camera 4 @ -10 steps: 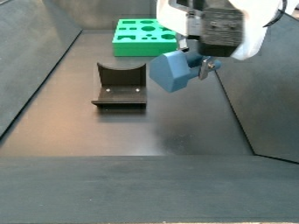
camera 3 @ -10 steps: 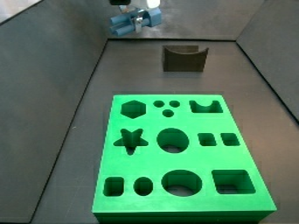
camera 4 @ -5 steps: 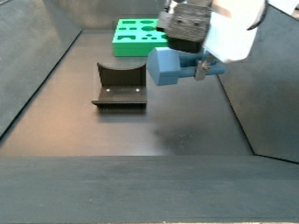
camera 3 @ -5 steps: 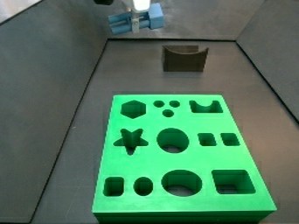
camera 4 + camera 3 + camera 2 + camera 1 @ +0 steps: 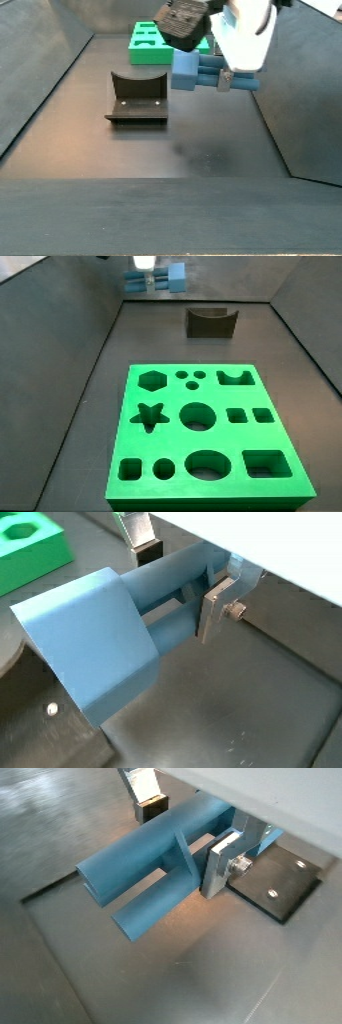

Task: Pick up the 3 prong object. Move up. Rotate the 3 prong object. Place the 3 prong object on the fixture. Regrasp the 3 prong object. Move to above the board. Insert the 3 prong object.
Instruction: Rotate the 3 prong object.

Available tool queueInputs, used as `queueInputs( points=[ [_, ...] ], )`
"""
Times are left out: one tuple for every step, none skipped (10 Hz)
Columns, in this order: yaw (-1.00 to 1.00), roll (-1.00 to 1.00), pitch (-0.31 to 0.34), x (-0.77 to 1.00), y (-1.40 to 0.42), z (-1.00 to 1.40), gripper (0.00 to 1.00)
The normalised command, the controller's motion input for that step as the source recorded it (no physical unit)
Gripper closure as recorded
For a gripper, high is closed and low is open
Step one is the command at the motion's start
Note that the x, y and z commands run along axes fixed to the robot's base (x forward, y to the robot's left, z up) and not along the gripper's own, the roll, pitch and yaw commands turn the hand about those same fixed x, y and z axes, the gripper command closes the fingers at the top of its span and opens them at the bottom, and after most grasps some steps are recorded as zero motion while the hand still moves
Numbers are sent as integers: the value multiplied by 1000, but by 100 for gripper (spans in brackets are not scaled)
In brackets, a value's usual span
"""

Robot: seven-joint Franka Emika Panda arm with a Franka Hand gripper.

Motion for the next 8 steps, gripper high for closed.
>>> queueInputs(
  points=[
    [-1000,-1,-1,1,13,3,100],
    [-1000,-1,-1,1,13,3,100],
    [-1000,-1,-1,1,13,3,100],
    [-1000,-1,-1,1,13,3,100],
    [-1000,-1,-2,1,13,3,100],
    [-1000,-1,-2,0,13,3,100],
    [-1000,-1,-2,0,14,3,100],
    [-1000,-1,-2,0,14,3,100]
  ],
)
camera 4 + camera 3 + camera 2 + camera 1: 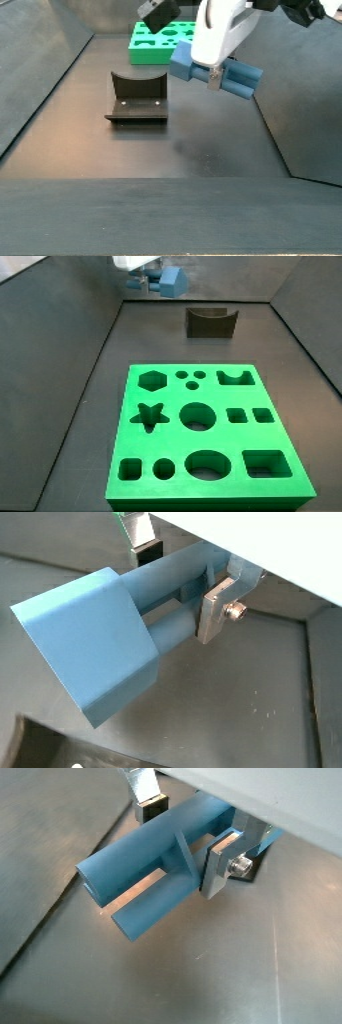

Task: Pick up the 3 prong object. Move up. Rotate the 3 prong object. Place the 3 prong object on the fixture. Regrasp the 3 prong object. Move to above the board. Insert the 3 prong object.
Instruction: Rotate the 3 prong object.

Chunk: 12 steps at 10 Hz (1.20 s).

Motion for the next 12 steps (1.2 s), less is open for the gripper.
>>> queueInputs(
  points=[
    [-1000,-1,-2,0,14,3,100],
    [-1000,-1,-2,0,14,3,100],
    [-1000,-1,-2,0,14,3,100],
    [-1000,-2,-2,0,14,3,100],
    [-1000,-2,-3,0,14,3,100],
    [-1000,-2,-3,0,14,3,100],
    [-1000,-2,-3,0,14,3,100],
    [-1000,-2,-3,0,14,3,100],
    [-1000,-3,-4,0,14,3,100],
    [-1000,-3,-4,0,14,3,100],
    [-1000,-4,-5,-1,14,3,100],
    [-1000,-5,-6,-1,14,3,100]
  ],
)
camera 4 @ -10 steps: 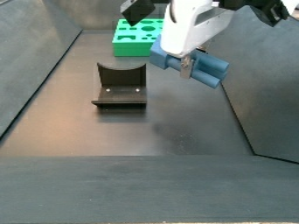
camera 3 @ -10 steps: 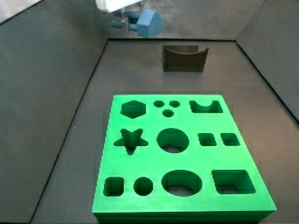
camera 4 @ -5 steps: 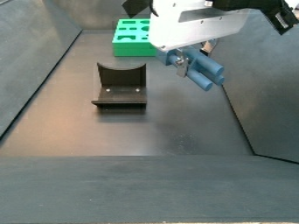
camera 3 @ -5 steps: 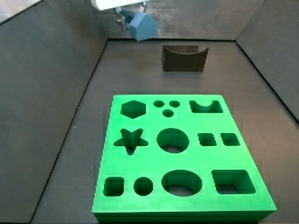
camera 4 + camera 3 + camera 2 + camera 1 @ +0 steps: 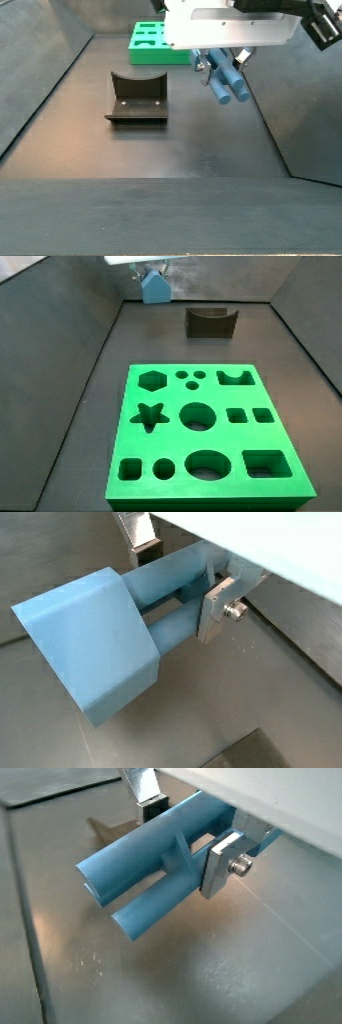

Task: Pick up the 3 prong object. Move up. Rotate the 3 prong object. Place the 3 prong object on the fixture. Regrasp the 3 prong object. Move to above the board. Insert the 3 prong object.
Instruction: Rotate the 3 prong object.

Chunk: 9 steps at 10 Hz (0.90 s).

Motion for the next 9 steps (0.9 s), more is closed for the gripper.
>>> queueInputs(
  points=[
    [-1000,-6,-7,-1,15,2,100],
    [-684,-6,-7,-1,15,2,100],
    [-468,-6,-7,-1,15,2,100],
    [-274,-6,-7,-1,14,2,100],
    [-214,-6,-7,-1,15,2,100],
    [0,0,0,0,0,-1000,100],
    [25,3,-16,16,4,-1000,100],
    [25,8,-23,24,7,-1000,100],
    [25,10,-22,27,9,-1000,100]
  ],
)
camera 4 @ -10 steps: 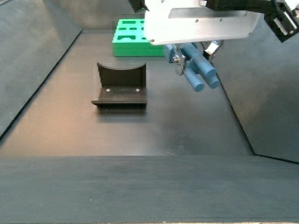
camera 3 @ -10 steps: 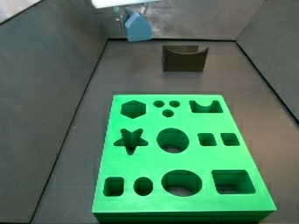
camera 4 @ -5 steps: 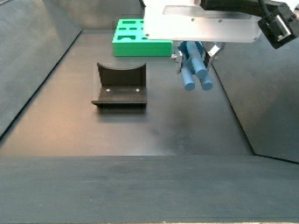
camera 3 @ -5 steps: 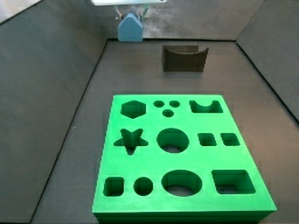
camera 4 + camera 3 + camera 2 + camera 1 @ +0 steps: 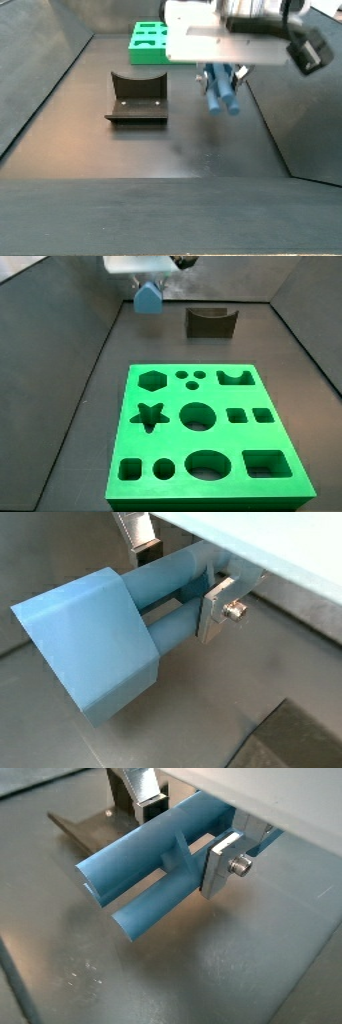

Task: Pick up the 3 prong object. Move up. Rotate the 3 prong object. Place the 3 prong object on the fixture. Regrasp the 3 prong object. Move to above the board. Insert the 3 prong object.
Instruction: Rotate the 3 prong object.

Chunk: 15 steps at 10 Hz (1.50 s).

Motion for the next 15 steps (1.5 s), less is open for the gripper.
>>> queueInputs(
  points=[
    [19,13,-15,34,13,-1000,100],
    [13,17,-9,42,18,-930,100],
    [9,20,-5,46,19,-772,100],
    [7,23,-5,44,19,-621,100],
    [5,27,-9,40,18,-476,100],
    [3,32,-14,32,17,-289,100],
    [0,0,0,0,0,0,0],
    [0,0,0,0,0,1000,0],
    [1,-4,16,-10,-2,1000,0],
    [2,-10,31,-14,-3,1000,0],
    [2,-15,46,-14,-3,1000,0],
    [2,-22,60,-12,-3,1000,0],
    [2,-27,61,-13,-5,1000,0],
    [2,-30,60,-20,-7,1000,0],
    [2,-32,56,-22,-9,976,0]
  ],
)
